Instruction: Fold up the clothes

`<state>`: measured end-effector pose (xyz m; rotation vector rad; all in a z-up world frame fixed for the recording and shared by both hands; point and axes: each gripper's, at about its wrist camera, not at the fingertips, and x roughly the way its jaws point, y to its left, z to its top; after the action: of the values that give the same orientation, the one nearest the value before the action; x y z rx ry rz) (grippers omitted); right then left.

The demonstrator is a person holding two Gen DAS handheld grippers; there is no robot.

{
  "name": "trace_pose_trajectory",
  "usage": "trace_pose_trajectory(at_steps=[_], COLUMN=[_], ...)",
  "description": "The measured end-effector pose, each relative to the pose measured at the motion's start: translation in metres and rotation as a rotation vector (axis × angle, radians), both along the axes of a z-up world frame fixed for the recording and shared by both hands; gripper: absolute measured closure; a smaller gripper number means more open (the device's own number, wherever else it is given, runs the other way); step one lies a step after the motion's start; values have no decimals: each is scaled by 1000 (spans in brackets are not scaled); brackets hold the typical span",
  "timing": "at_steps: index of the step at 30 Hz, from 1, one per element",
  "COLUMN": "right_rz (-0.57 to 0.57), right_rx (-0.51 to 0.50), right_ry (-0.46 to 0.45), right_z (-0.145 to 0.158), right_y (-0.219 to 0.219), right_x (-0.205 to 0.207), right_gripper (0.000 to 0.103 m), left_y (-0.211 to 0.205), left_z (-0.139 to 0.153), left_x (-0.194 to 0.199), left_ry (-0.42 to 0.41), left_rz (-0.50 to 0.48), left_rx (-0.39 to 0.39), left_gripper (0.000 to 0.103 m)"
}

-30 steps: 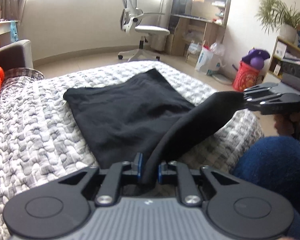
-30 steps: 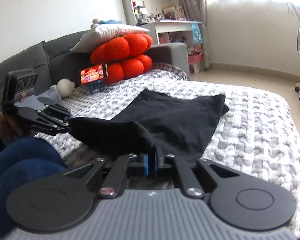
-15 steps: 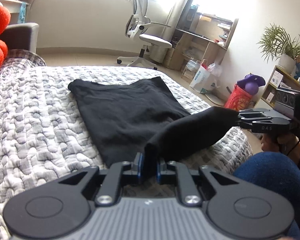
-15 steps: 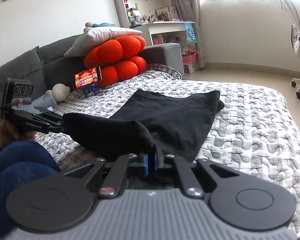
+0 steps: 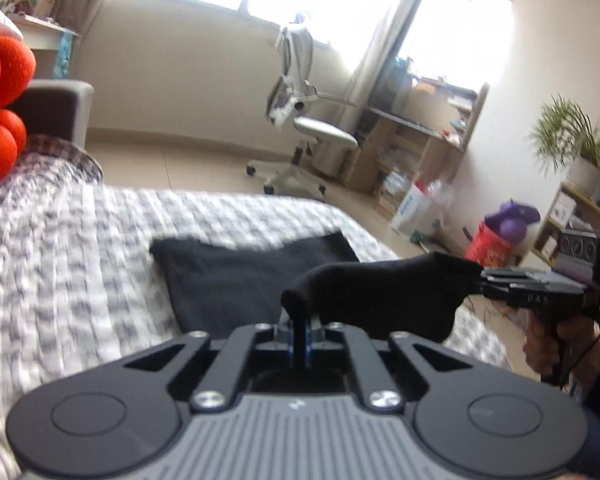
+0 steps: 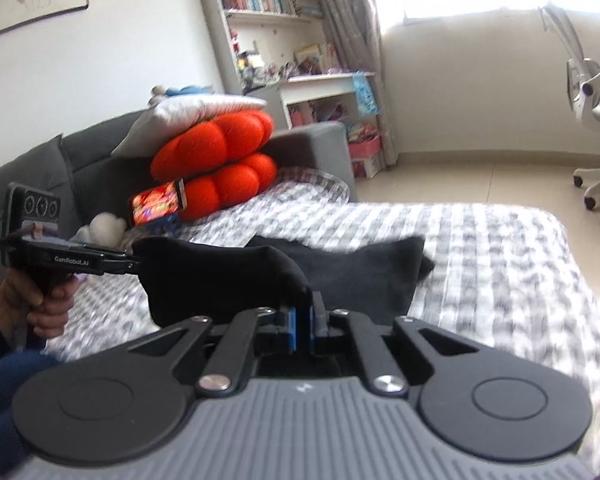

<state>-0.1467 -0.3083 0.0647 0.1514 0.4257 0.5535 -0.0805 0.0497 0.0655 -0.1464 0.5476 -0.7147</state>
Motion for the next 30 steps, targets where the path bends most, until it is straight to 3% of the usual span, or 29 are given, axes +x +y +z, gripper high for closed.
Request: trace_pose_trajectory(at_steps=[5, 8, 15, 21, 26, 30], right_rz=[-48, -82, -155, -163, -175, -235], right_rx=[17, 33, 4, 38, 67, 1], right_ry=[22, 69, 195, 204, 166, 195], right_z=[1, -5, -30, -42, -34, -44], right_y=[-1, -1, 1, 3, 1, 9], right_x=[48, 79, 133, 142, 141, 150], right_gripper=[96, 96, 96, 96, 96, 95], left_y=[-7, -15, -28, -20, -17, -23], left_z=[0, -10, -30, -46, -45, -49], left_x=[48, 81, 118, 133, 132, 134], left_ry=[21, 78, 124, 186, 177, 163], left_rz=[70, 134, 233, 287, 305, 327], left_rx=[-37, -45, -25, -69, -105, -59], left_gripper=[98, 98, 98, 98, 98, 93])
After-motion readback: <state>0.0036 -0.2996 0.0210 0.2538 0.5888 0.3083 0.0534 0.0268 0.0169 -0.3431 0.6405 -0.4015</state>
